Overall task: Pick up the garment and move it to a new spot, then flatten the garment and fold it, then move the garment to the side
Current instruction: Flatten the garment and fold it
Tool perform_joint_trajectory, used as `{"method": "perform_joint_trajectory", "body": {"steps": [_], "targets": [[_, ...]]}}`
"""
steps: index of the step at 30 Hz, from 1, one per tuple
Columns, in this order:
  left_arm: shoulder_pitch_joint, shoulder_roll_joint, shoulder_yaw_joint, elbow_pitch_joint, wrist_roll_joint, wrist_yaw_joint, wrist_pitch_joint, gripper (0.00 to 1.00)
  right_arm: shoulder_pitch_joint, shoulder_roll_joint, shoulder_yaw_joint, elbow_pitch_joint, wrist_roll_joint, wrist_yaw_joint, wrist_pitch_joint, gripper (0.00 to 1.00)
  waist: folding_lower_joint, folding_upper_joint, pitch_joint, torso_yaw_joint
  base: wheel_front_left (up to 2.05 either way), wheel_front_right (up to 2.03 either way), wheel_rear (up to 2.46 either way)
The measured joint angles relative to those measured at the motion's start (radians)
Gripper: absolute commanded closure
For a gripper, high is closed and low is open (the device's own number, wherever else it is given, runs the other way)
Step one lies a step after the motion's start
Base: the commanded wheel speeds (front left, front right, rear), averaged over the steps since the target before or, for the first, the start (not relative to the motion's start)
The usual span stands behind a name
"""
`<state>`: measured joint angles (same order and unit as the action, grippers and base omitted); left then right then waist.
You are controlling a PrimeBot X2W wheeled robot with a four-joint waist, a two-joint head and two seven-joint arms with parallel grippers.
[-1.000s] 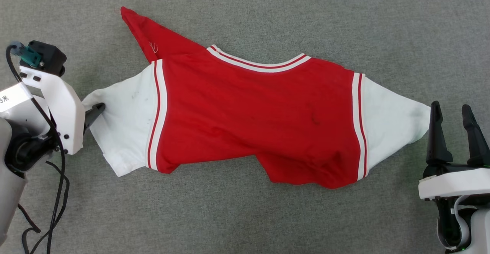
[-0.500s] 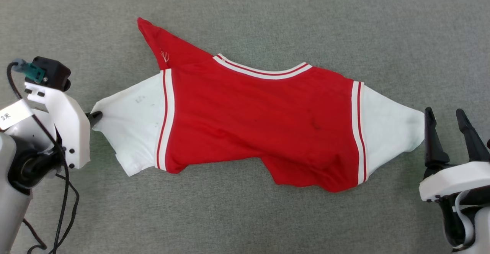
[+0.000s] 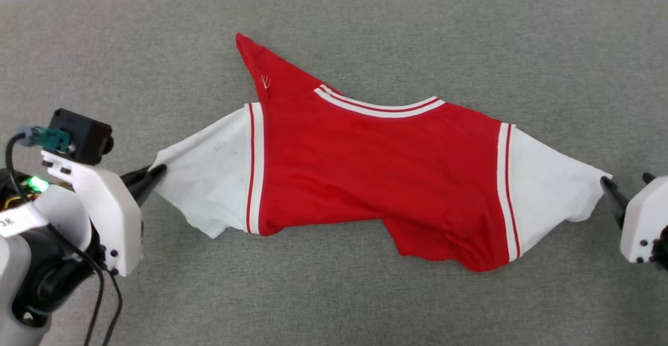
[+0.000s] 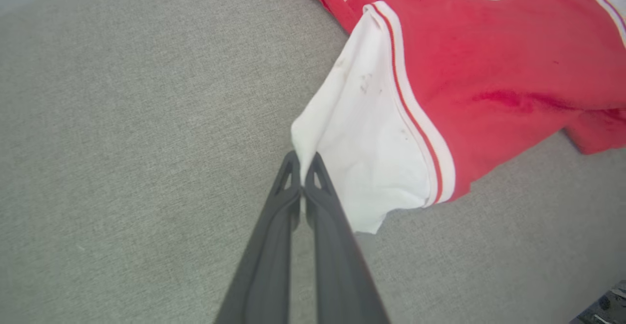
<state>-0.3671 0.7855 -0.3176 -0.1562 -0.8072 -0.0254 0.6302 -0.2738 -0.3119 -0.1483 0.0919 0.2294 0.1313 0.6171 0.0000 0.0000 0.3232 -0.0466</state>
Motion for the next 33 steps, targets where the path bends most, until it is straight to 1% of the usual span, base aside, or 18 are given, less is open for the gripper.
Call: {"method": "perform_joint_trajectory", "body": {"steps": [3,7,9,12,18,19,20,21,25,29,33], "targets": [[0.017,0.0,-0.004,-0.053,0.001,0.009,-0.001,1.0,-0.036,-0.032,0.008,0.011,0.018,0.0,0.095,0.0,0.0,0.0,0.014,0.016,0.0,0.0,0.0],[0.018,0.0,-0.017,-0.095,0.021,0.012,-0.001,1.0,-0.061,-0.066,0.032,0.035,0.029,0.0,0.173,0.0,0.0,0.0,0.035,0.04,0.0,0.0,0.0],[0.018,-0.001,-0.027,-0.103,0.029,0.012,0.0,1.0,-0.064,-0.07,0.045,0.046,0.044,0.0,0.207,0.0,0.0,0.0,0.045,0.051,0.0,0.0,0.0],[0.014,-0.003,-0.038,-0.109,0.036,0.009,0.001,1.0,-0.072,-0.089,0.071,0.049,0.046,0.0,0.23,0.0,0.0,0.0,0.057,0.065,0.0,0.0,0.0],[0.002,-0.009,-0.052,-0.109,0.039,0.002,0.001,1.0,-0.075,-0.098,0.109,0.076,0.062,-0.002,0.232,0.0,0.0,0.0,0.073,0.079,0.0,0.0,0.0],[-0.001,-0.01,-0.054,-0.107,0.04,0.002,0.001,1.0,-0.075,-0.103,0.117,0.081,0.062,-0.002,0.23,0.45,0.0,0.0,0.075,0.08,0.0,0.0,0.0],[-0.003,-0.011,-0.055,-0.105,0.04,0.002,0.001,1.0,-0.076,-0.105,0.123,0.086,0.063,-0.002,0.224,0.77,0.0,0.0,0.076,0.081,0.0,0.0,0.0],[-0.005,-0.012,-0.056,-0.104,0.04,0.002,0.001,1.0,-0.076,-0.105,0.128,0.09,0.066,-0.002,0.214,1.0,0.0,0.0,0.076,0.082,0.0,0.0,0.0],[-0.006,-0.017,-0.059,-0.089,0.042,0.002,-0.003,1.0,-0.078,-0.108,0.157,0.111,0.082,0.0,0.162,1.0,0.0,0.0,0.066,0.081,0.0,0.0,0.0],[-0.005,-0.019,-0.056,-0.073,0.047,0.002,-0.028,1.0,-0.088,-0.116,0.162,0.135,0.097,0.0,0.111,1.0,0.0,0.0,0.037,0.077,0.0,0.0,0.0],[0.006,-0.021,-0.041,-0.066,0.055,0.016,-0.057,1.0,-0.094,-0.125,0.166,0.142,0.123,0.0,0.069,1.0,0.0,0.0,-0.003,0.07,0.0,0.0,0.0]]}}
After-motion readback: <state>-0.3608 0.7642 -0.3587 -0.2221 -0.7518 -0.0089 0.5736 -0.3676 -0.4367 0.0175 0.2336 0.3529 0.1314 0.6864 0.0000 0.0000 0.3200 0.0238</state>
